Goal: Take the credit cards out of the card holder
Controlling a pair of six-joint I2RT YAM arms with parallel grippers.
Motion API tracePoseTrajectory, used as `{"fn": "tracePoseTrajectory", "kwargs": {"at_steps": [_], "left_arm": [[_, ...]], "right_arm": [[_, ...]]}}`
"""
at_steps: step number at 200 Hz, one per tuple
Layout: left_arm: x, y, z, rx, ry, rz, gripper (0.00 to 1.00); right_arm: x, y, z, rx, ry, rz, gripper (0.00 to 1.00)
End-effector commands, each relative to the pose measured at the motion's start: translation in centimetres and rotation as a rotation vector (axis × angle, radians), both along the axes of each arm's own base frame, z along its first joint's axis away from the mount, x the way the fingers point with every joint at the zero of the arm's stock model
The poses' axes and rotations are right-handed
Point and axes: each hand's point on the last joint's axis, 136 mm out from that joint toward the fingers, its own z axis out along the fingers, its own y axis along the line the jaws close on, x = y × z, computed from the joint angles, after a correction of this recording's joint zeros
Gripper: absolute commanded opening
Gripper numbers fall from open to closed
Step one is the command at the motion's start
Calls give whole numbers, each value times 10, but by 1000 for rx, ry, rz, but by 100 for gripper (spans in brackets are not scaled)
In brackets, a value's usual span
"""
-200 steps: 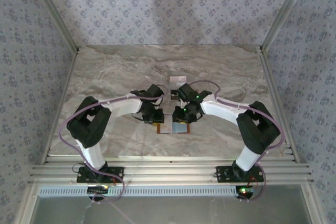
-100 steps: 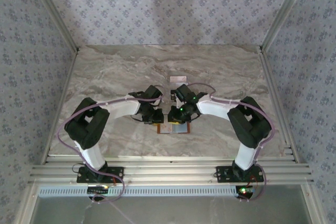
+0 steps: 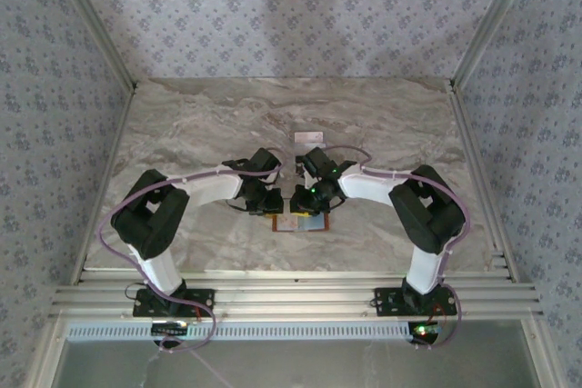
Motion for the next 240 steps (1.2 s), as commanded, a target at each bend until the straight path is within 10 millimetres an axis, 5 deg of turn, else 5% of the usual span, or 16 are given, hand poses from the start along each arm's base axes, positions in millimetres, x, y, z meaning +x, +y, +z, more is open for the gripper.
{"fn": "tracePoseTrajectory", "kwargs": {"at_steps": [1, 92, 176, 240], "left_arm": [[-19, 8, -12, 29, 70, -2, 18], [-25, 13, -15, 28, 79, 20, 18], [-28, 22, -13, 53, 75, 43, 20], [-30, 25, -14, 65, 77, 50, 20]], "right_arm": [[-3, 6, -8, 11, 26, -6, 21], [-2, 19, -8, 63, 29, 5, 17], [-2, -22, -19, -241, -29, 37, 20], [0, -22, -9, -245, -58, 45, 20]]}}
